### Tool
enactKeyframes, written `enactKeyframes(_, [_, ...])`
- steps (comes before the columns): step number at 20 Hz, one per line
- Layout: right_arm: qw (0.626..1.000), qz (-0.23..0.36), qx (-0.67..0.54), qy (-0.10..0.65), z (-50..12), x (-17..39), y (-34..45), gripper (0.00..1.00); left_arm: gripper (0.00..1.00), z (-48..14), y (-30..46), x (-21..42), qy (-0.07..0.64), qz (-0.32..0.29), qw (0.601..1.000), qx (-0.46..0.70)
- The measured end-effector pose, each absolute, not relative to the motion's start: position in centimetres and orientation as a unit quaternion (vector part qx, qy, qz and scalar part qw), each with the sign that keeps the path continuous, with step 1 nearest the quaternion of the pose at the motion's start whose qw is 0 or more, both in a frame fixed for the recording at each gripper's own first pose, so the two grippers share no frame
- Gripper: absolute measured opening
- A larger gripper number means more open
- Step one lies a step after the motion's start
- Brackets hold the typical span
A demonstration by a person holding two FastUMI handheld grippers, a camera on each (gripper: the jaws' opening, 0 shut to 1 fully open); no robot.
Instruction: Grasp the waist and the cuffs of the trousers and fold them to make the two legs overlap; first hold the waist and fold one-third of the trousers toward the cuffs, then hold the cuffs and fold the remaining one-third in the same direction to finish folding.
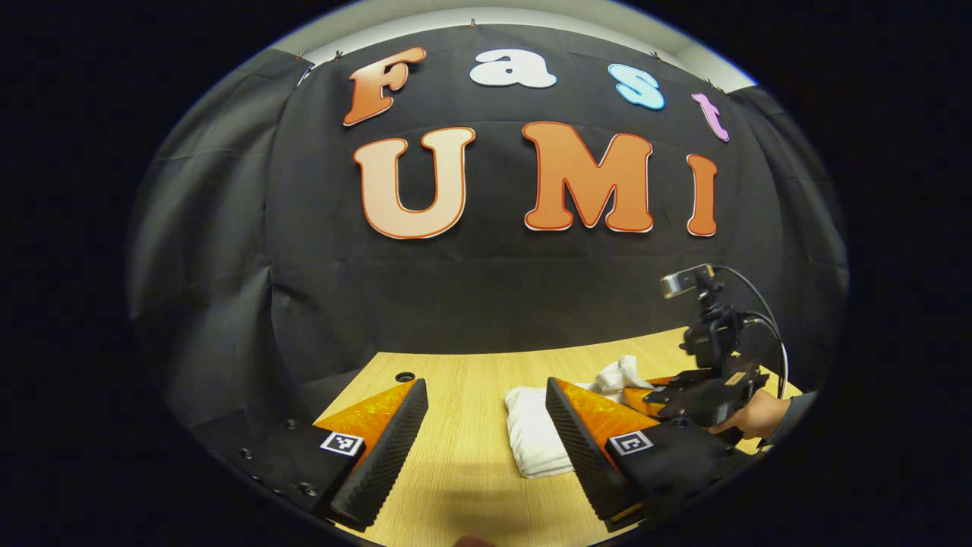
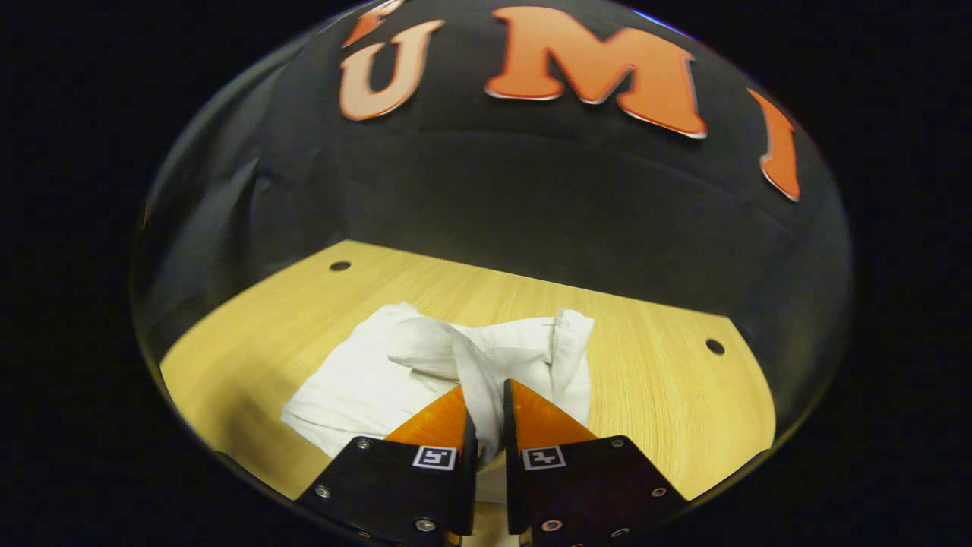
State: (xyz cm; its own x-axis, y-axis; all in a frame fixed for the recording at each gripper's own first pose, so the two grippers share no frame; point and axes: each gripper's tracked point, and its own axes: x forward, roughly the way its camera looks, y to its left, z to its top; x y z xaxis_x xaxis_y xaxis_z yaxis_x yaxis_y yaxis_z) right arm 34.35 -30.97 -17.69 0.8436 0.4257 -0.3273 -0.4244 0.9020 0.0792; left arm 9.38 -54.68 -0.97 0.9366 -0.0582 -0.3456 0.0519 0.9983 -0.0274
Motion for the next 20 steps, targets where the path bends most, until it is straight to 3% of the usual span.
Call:
enactKeyframes(4, [0.963,0.171,0.028,0.208,-19.7,33.7,-36.8,0.17,1.00,-0.2,-55.6,9.6,0.184,-0.045,0.982,-0.008])
enactKeyframes(10, [0.965,0.119,0.043,0.231,-18.8,31.0,-43.9,0.30,1.00,1.7,-57.9,10.1,0.190,-0.074,0.979,-0.017])
enactKeyframes(17, [0.979,0.117,0.041,0.163,-11.1,28.2,-47.5,0.74,1.00,5.5,-59.0,10.9,0.164,-0.084,0.982,-0.033])
enactKeyframes(19, [0.980,0.125,0.036,0.147,-8.9,27.5,-46.9,0.75,1.00,6.4,-58.9,10.7,0.154,-0.086,0.983,-0.039])
enactKeyframes(20, [0.982,0.125,0.030,0.136,-8.0,27.3,-47.0,0.80,1.00,7.0,-58.6,10.6,0.148,-0.085,0.984,-0.041])
